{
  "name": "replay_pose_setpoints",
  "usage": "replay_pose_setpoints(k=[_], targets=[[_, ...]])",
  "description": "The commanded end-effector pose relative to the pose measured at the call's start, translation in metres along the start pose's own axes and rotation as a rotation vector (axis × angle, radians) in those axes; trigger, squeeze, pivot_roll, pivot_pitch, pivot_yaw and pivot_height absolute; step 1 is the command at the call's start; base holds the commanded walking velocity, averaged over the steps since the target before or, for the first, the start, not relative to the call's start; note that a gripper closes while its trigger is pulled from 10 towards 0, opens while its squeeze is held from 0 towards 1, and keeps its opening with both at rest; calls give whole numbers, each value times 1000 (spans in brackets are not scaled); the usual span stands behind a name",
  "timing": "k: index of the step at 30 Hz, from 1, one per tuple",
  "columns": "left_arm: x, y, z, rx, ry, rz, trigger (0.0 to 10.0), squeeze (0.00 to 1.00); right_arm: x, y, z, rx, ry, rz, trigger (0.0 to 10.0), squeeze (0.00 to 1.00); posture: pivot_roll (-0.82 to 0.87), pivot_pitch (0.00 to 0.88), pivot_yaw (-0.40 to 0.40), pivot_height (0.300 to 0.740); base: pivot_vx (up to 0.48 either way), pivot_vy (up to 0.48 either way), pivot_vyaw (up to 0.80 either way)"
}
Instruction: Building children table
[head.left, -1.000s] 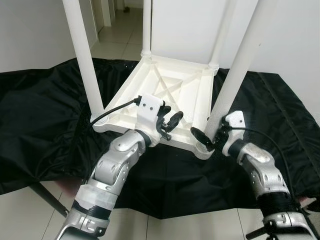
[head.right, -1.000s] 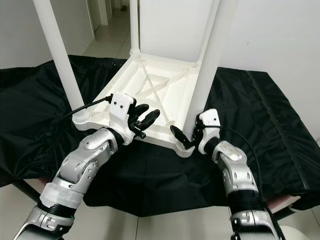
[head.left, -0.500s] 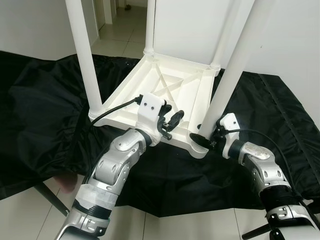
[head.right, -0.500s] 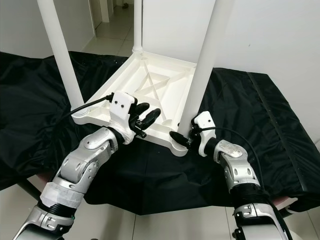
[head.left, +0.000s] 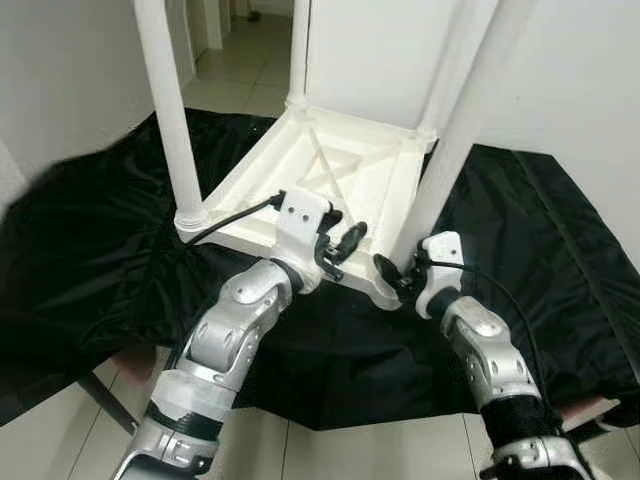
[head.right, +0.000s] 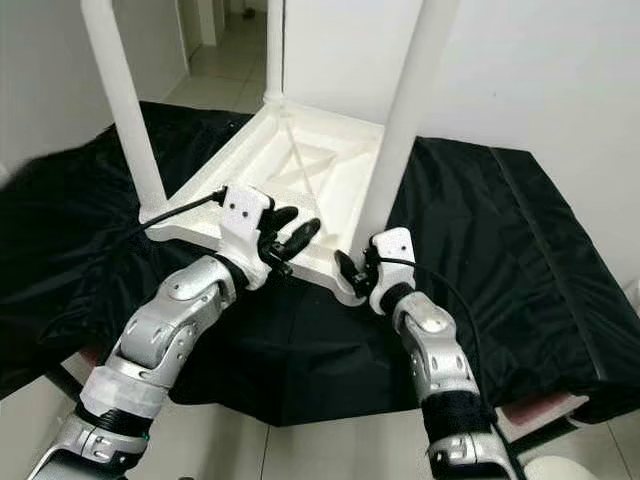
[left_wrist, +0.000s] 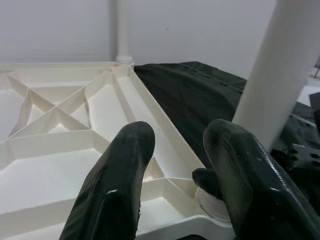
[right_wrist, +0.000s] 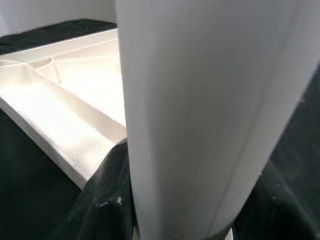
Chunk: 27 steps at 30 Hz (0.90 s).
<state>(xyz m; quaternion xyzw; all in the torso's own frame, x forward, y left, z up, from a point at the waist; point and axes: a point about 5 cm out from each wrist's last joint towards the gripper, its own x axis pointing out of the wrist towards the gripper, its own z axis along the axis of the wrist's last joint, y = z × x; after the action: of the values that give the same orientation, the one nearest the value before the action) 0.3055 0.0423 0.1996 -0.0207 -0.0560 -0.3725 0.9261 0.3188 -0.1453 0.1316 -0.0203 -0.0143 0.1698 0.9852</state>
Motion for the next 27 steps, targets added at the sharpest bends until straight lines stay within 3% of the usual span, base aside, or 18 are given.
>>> replay_pose_setpoints(k=[1,5,6,7,8,9,10,13,19,20,27], targets=[[1,-5,0,9,1,-34,10000,0,-1,10,-3,11,15,-24,10000,0,87,0,-60,740,0,0,0],[1,-5,0,8,1,-34,10000,0,-1,15,-3,53,2,-93,10000,0,87,0,-62,740,0,0,0],[1,-5,-1,7,1,-34,10000,0,0,19,-2,114,-3,-174,10000,0,88,0,-63,740,0,0,0],[1,-5,-1,7,1,-34,10000,0,0,19,-2,114,-3,-174,10000,0,88,0,-63,740,0,0,0],[0,-6,-1,4,2,-33,10000,0,3,25,0,155,-14,-278,10000,0,93,0,-69,740,0,0,0],[0,-6,-1,4,2,-33,10000,0,3,25,0,155,-14,-278,10000,0,93,0,-69,740,0,0,0],[0,-6,-2,2,3,-31,10000,0,5,31,1,188,-23,-354,10000,0,93,0,-71,740,0,0,0],[0,-7,-2,0,1,-28,10000,0,13,43,8,184,-38,-353,10000,0,93,0,-72,740,0,0,0],[1,-6,-1,-2,-3,-25,10000,0,13,41,11,172,-41,-345,10000,0,97,0,-77,740,0,0,0],[1,-6,-1,-1,-6,-22,10000,0,11,37,12,168,-43,-339,10000,1000,96,0,-76,740,0,0,0],[1,-5,1,1,-10,-18,10000,0,3,21,14,145,-45,-368,10000,1000,95,0,-76,740,0,0,0]])
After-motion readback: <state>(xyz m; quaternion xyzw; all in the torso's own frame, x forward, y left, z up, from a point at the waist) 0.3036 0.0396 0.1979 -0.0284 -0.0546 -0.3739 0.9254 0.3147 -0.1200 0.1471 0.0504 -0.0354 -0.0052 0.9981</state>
